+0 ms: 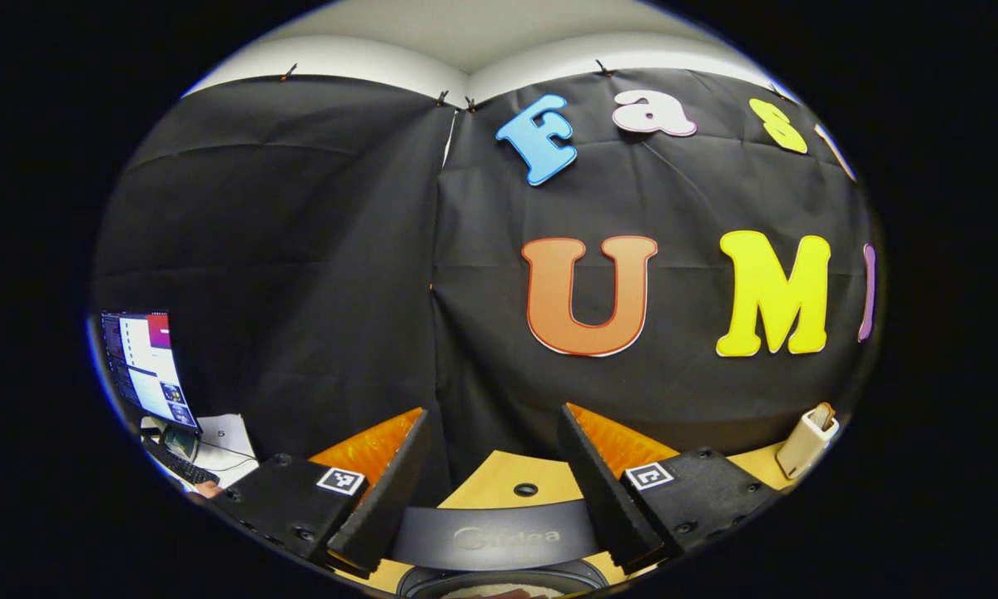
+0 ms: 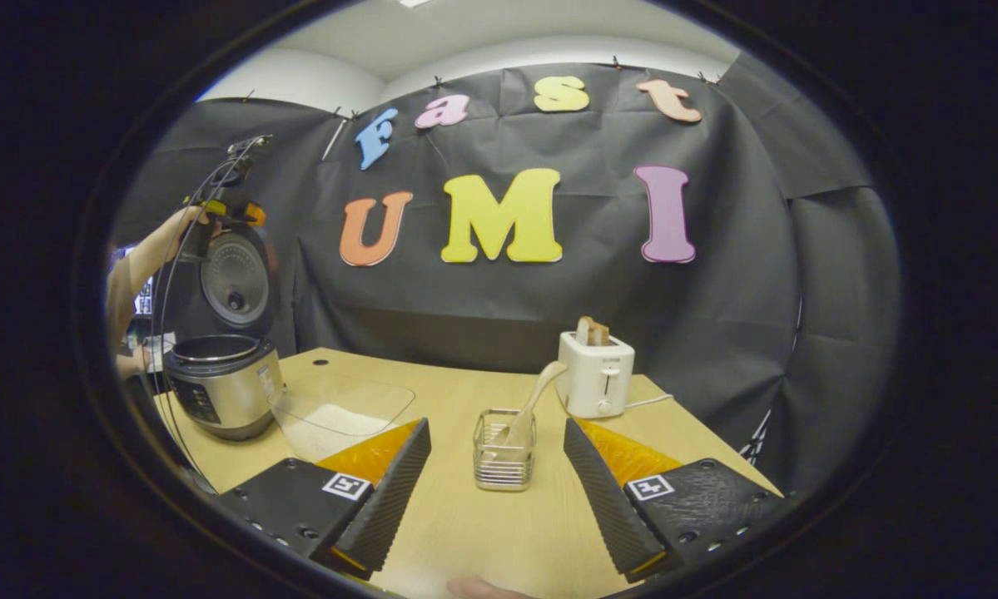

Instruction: Close the left gripper, press the button to open the rice cooker; take a wooden spoon from the chopstick holder with the right hand, scoop a spoonful of rice and pour it into the rice cooker, then put the wooden spoon back into the chopstick holder.

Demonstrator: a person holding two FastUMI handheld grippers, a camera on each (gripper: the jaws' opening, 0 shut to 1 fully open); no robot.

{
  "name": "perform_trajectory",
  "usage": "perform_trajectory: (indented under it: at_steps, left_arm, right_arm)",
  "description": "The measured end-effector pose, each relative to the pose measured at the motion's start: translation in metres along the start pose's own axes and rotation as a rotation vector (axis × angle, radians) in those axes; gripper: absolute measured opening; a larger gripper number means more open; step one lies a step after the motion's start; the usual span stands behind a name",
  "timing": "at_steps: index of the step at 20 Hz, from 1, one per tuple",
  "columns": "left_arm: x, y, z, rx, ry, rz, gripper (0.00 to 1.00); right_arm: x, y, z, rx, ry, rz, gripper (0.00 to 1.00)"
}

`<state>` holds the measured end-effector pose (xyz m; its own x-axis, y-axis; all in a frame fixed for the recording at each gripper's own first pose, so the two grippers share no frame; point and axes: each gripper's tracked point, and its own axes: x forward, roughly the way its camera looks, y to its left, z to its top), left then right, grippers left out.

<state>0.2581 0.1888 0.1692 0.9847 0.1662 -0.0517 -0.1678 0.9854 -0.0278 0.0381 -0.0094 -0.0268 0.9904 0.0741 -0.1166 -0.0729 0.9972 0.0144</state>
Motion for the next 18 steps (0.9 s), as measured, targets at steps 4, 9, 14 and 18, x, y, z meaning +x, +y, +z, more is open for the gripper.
perform_trajectory:
  at_steps: [4, 9, 14, 18]
  left_arm:
    - [-0.032, -0.003, -0.012, 0.005, 0.007, 0.009, 0.98]
    - [-0.083, -0.015, -0.048, 0.019, 0.041, -0.035, 0.96]
    - [-0.128, -0.028, -0.112, 0.013, 0.133, -0.094, 0.97]
    - [-0.146, -0.034, -0.158, 0.043, 0.155, -0.098, 0.95]
  right_arm:
    - [-0.009, 0.001, -0.002, 0.004, -0.005, 0.009, 0.96]
    - [-0.023, -0.011, -0.002, 0.011, -0.012, -0.007, 0.96]
    - [-0.042, -0.021, 0.01, 0.056, -0.062, -0.032, 0.96]
    - [-0.053, -0.022, 0.005, 0.024, -0.07, -0.039, 0.95]
